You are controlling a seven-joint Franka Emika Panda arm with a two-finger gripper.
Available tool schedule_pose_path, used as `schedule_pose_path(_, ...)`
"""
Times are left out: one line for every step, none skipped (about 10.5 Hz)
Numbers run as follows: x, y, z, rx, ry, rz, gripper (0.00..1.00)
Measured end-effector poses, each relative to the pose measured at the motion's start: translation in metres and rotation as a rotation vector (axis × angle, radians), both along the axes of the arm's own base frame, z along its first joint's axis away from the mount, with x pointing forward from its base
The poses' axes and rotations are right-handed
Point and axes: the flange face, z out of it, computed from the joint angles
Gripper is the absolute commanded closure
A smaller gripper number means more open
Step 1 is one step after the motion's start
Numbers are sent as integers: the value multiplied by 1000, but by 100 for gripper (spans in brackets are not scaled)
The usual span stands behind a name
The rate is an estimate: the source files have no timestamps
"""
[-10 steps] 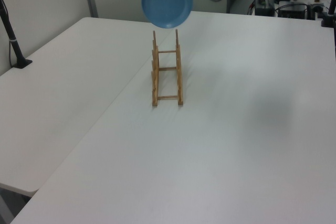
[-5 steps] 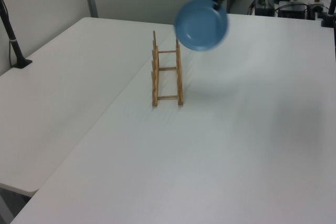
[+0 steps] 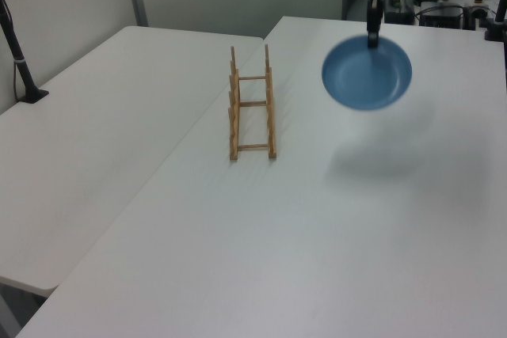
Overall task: Pick plate from plate rack
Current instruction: 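Lift the blue plate out of the rack pegs and carry it aside, then lower the blue plate flat onto the table and open the gripper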
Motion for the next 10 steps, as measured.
schedule_pose_path(1, 9, -28, 10, 40, 16, 100)
schedule_pose_path(3, 16, -54, 16, 69, 25, 100)
schedule_pose_path(4, 19, -74, 20, 90, 32, 100)
schedule_pose_path(3, 18, -89, 26, 111, 37, 100)
schedule_pose_path(3, 17, -100, 26, 118, 33, 99)
schedule_pose_path(4, 16, -109, 23, 114, 28, 98)
schedule_pose_path(4, 16, -118, 23, 121, 25, 95)
schedule_pose_path(3, 16, -127, 25, 136, 24, 92)
schedule_pose_path(1, 17, -136, 28, 153, 25, 79)
schedule_pose_path(0, 20, -147, 32, 172, 31, 53)
